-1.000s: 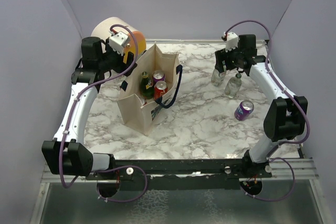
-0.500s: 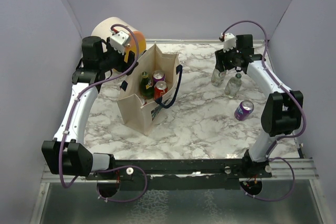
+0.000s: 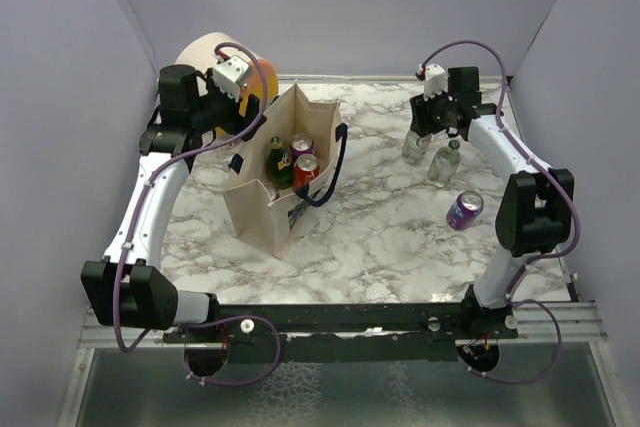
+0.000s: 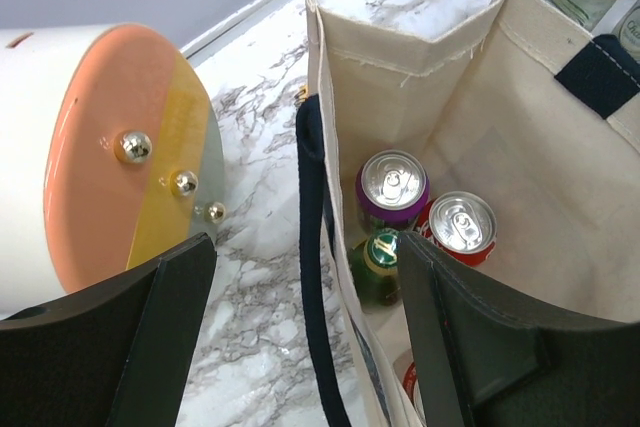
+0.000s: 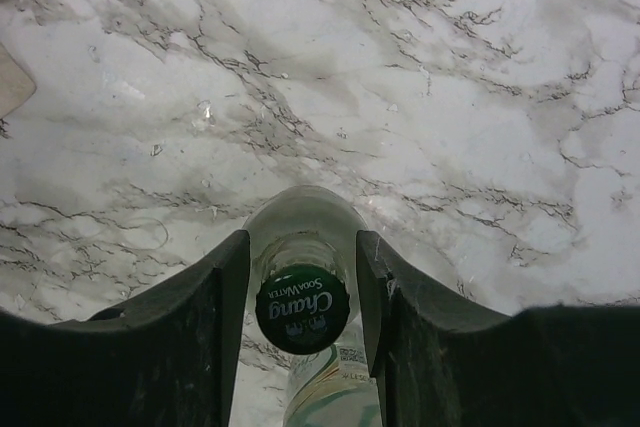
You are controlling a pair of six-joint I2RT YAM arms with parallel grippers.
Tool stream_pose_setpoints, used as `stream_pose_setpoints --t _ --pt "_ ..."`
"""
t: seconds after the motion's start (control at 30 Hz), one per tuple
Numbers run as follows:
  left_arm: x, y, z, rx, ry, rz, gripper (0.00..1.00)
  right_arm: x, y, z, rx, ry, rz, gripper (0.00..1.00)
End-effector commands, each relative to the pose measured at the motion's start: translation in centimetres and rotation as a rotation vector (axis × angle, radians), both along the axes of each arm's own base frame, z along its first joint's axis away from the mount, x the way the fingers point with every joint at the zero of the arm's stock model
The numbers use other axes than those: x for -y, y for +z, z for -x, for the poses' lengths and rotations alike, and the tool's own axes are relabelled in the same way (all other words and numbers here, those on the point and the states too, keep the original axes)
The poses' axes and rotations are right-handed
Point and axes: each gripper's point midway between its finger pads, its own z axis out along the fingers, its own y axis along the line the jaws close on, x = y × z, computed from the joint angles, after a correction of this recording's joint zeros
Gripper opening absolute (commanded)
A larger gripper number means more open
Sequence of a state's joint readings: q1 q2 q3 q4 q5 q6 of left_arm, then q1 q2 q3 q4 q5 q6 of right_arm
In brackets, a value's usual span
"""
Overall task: Place the beverage into the canvas bag
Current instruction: Pick up the drink from the center of the board.
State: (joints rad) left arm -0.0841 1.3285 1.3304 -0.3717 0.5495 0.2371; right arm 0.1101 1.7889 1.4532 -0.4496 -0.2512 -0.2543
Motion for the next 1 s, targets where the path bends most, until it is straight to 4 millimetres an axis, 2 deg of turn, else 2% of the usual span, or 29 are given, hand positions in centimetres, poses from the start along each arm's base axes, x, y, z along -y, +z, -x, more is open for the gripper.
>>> stream_pose_setpoints --t 0.0,0.17,0.3,0.6,0.77,0.97 --pt "1.1 2.3 -0.9 0.066 -0.055 0.011 0.76 0.2 -0.3 -1.0 0.017 0.006 0.017 0.43" --pt "1.7 2.7 -1.6 0.077 -0.069 0.015 0.76 0.1 -0.4 -1.0 0.016 0.013 0.015 0.33" --pt "2.4 2.4 -1.3 0.073 -0.085 0.017 0.76 0.4 -0.7 -0.6 0.013 0.013 0.031 0.28" --pt "3.4 2.3 -1.3 0.089 -0.114 0.005 0.76 1.0 0.1 -0.2 0.040 0.008 0.065 0.12" --pt "4.2 3.0 -1.6 0.104 -0.135 0.013 0.76 0.7 1.2 -0.4 0.052 0.022 0.055 0.01" --pt "5.5 3.0 -0.9 0.085 -0.177 0.032 0.76 -1.0 3.5 0.1 0.066 0.085 -0.020 0.01"
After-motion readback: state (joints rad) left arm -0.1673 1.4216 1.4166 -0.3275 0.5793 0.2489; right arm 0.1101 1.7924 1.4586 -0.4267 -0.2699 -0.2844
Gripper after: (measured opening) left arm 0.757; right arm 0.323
